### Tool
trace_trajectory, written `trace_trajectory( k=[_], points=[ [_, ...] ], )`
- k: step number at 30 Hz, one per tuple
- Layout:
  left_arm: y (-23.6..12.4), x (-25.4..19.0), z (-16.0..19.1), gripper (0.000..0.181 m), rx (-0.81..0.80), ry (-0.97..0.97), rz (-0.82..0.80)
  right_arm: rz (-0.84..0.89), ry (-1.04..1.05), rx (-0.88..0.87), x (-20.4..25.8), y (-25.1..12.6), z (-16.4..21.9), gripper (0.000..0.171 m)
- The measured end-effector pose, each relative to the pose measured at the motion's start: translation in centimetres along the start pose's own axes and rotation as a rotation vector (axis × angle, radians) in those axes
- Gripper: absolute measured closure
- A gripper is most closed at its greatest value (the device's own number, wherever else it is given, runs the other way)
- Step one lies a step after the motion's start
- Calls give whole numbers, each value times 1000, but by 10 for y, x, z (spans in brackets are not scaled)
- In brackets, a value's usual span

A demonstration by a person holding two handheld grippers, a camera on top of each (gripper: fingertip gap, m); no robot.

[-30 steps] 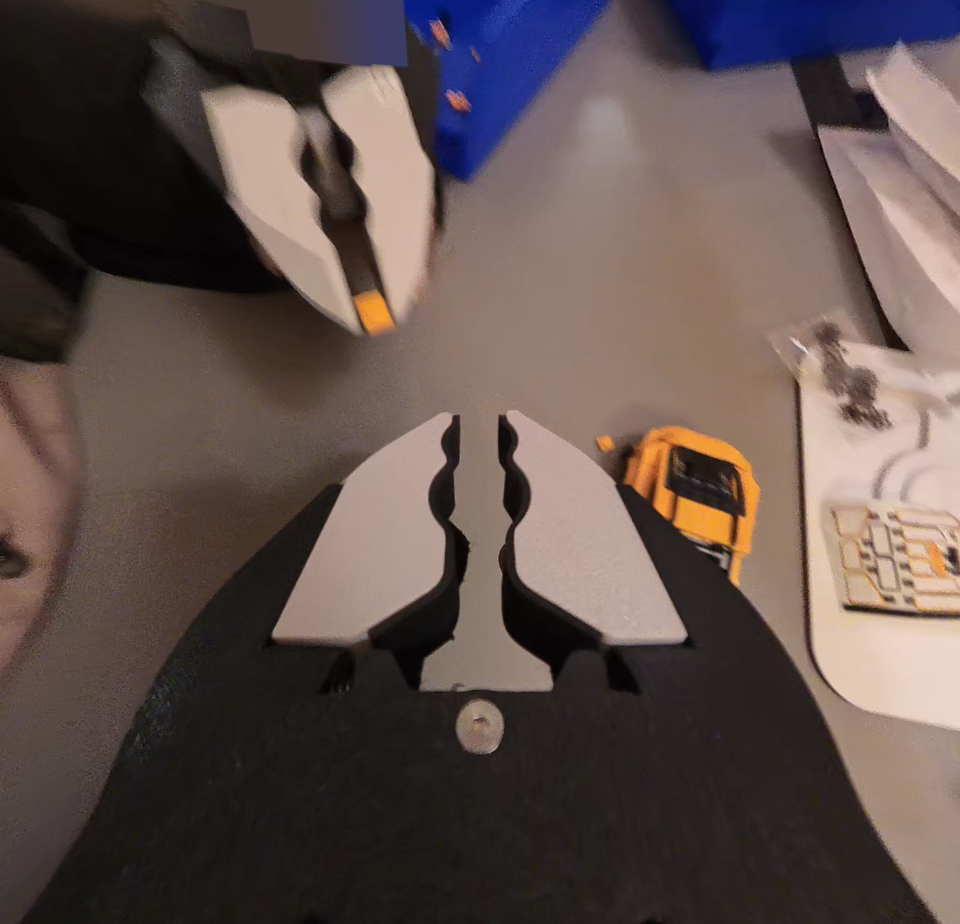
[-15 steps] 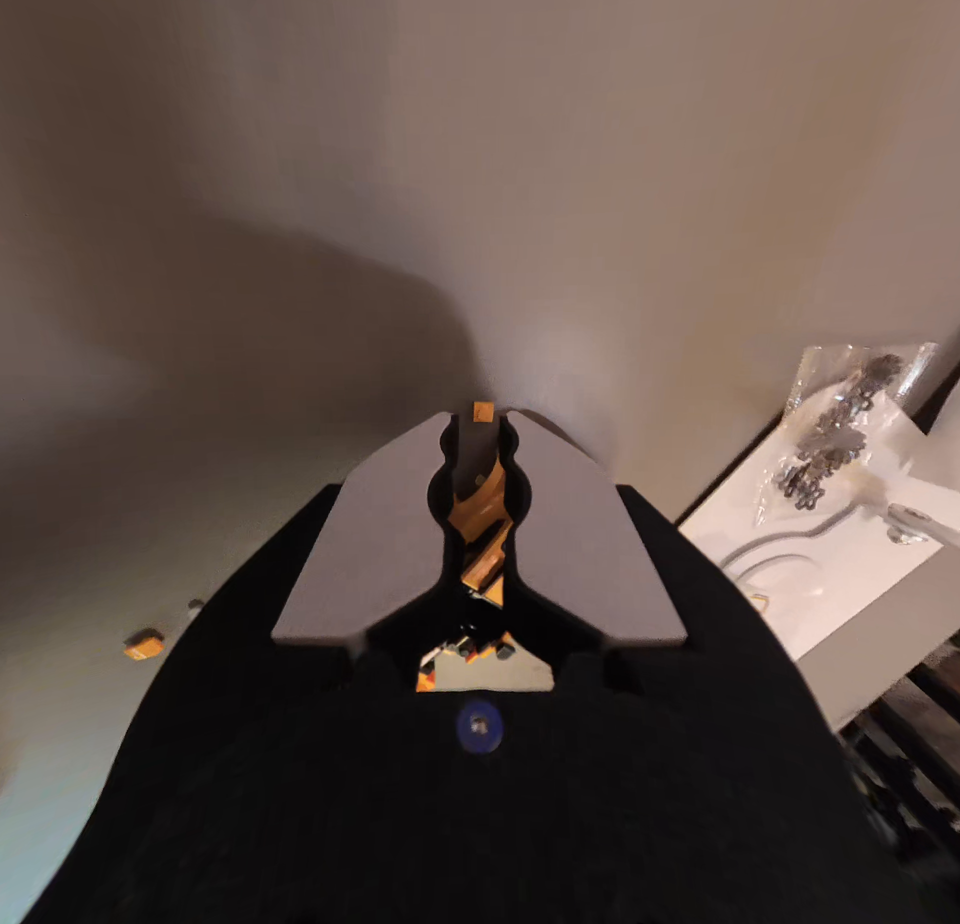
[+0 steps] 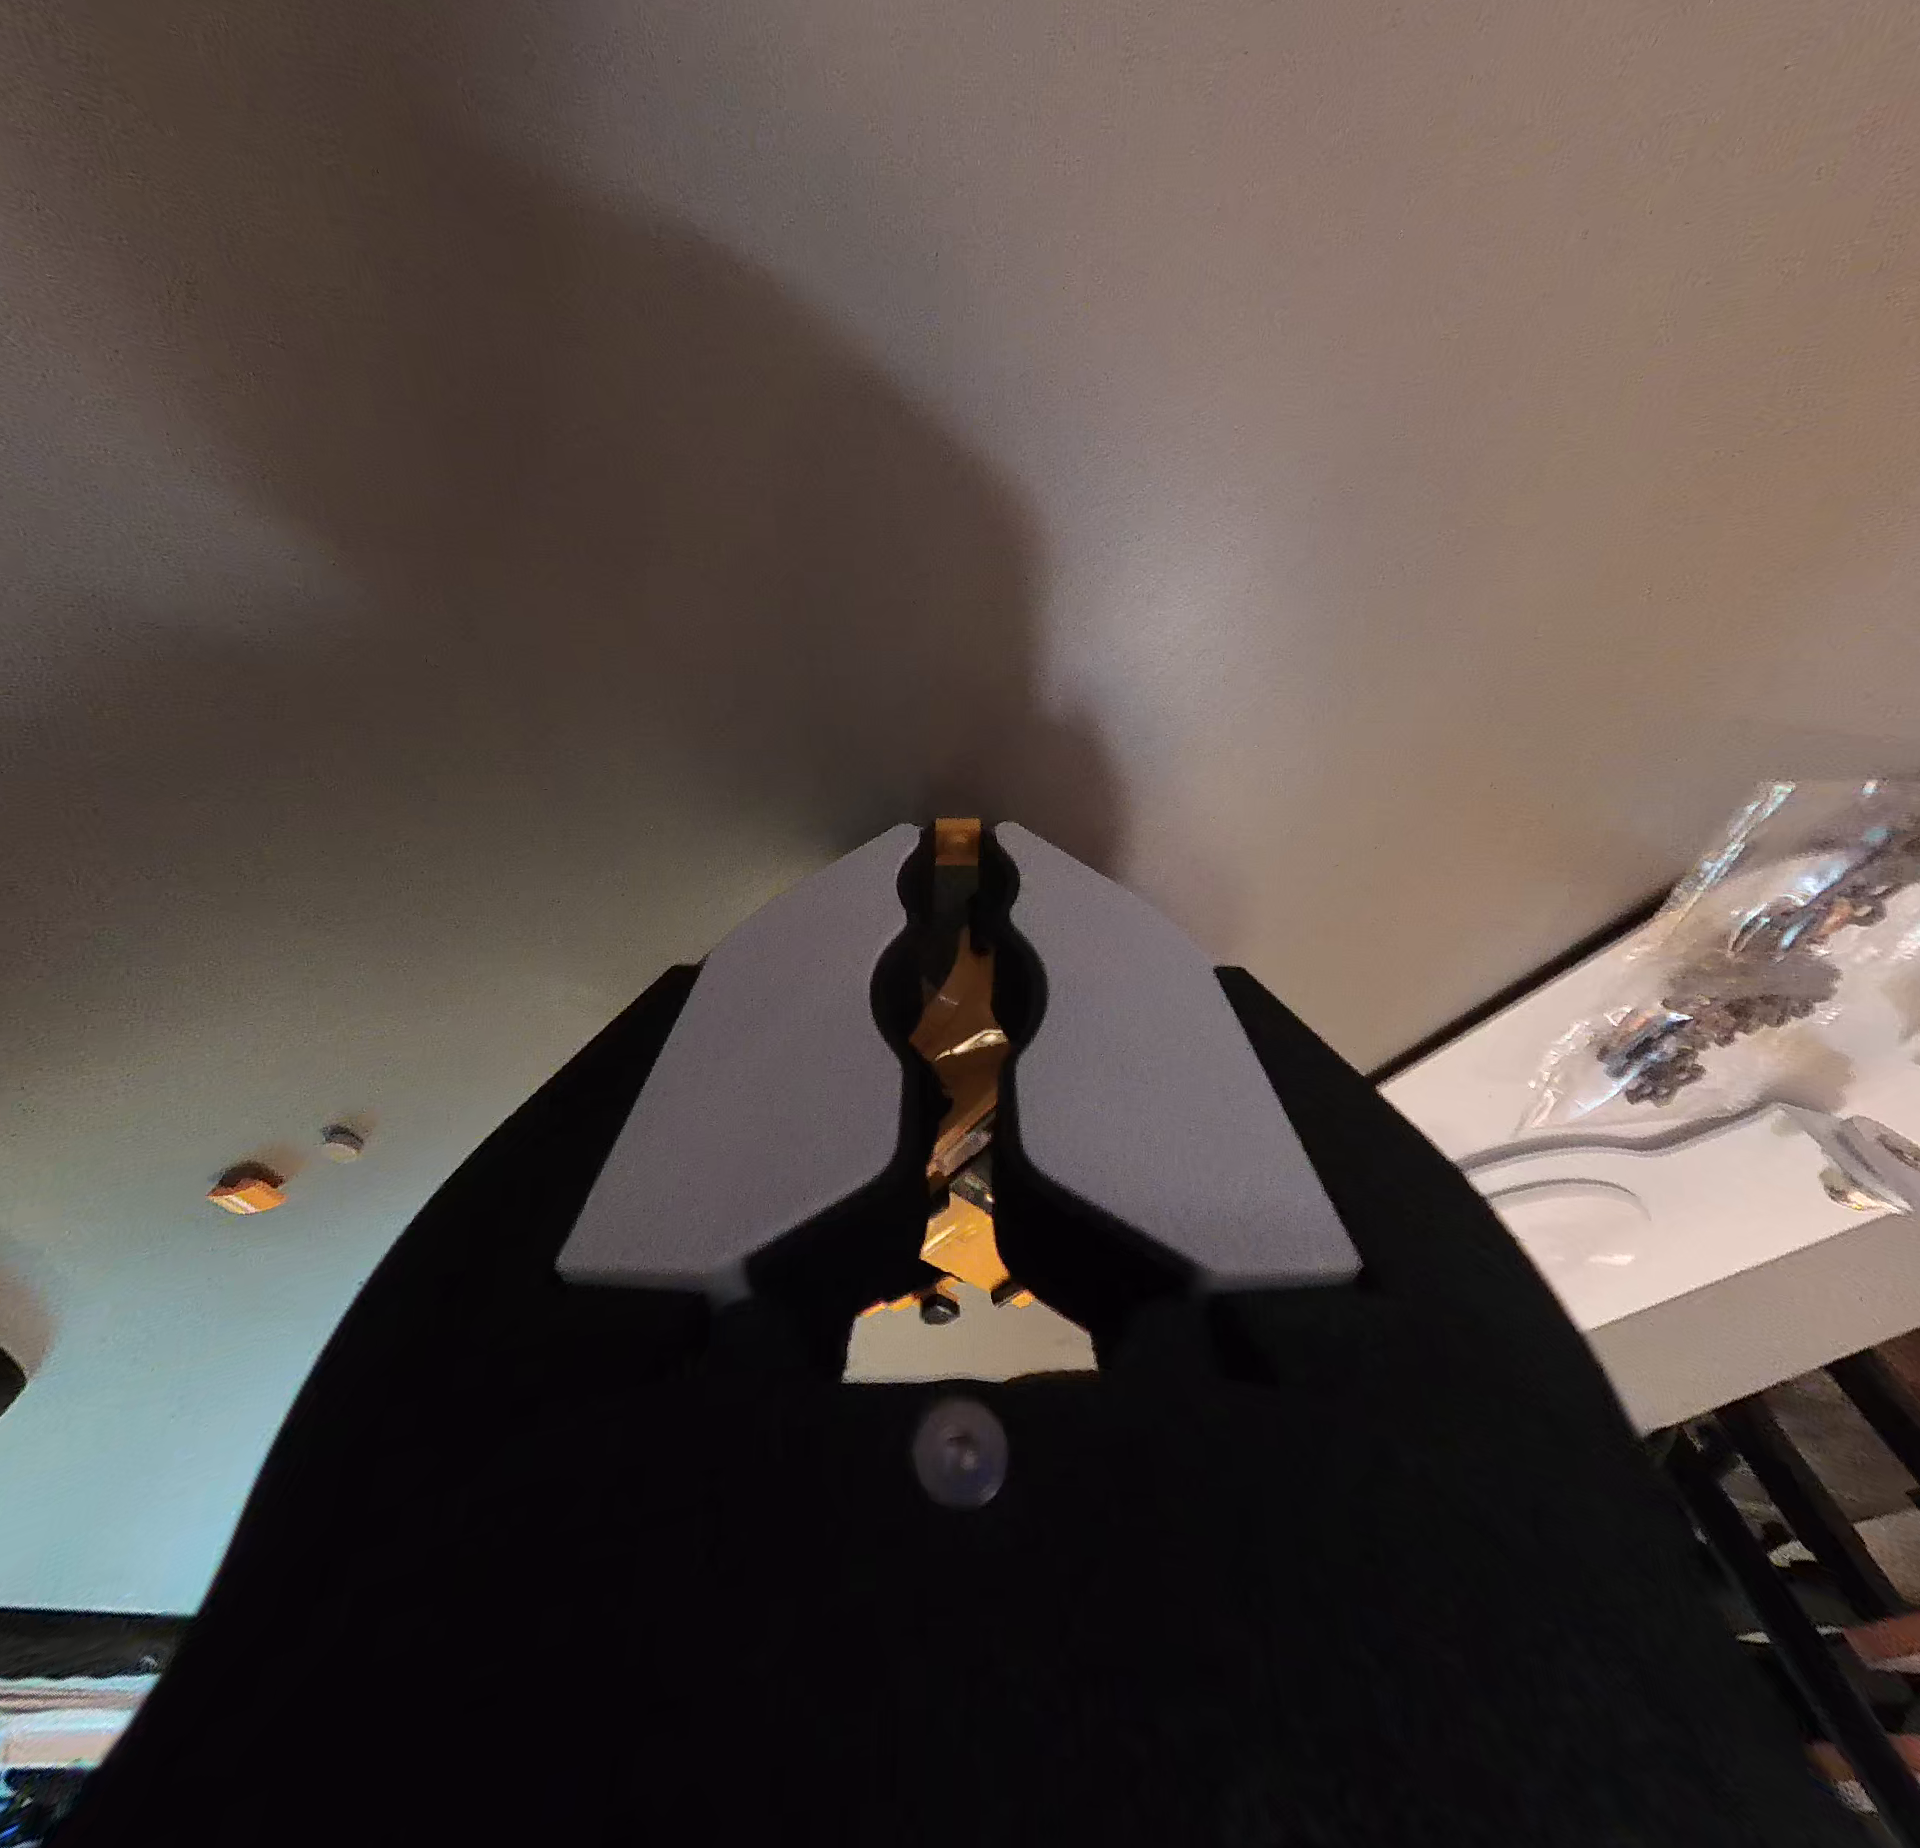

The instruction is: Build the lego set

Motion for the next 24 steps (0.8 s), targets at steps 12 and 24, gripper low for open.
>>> trace_trajectory(
  k=[12, 24],
  points=[
    [10, -3, 10, 174, 14, -27, 34, -22, 64, -365, 27, -78, 2, 164],
    [31, -20, 21, 174, 50, 9, 47, 5, -50, -463, 84, -158, -29, 164]
  ],
)
Point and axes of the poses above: each gripper's, where its closed fingertips meet, y out along the fingers, z out of its underside, x = y × z across the jaws, the point moved 5 cm from there along -y, back along the fingers, and after that the axes turned 4 degrees about z, right-handed, at the moved point
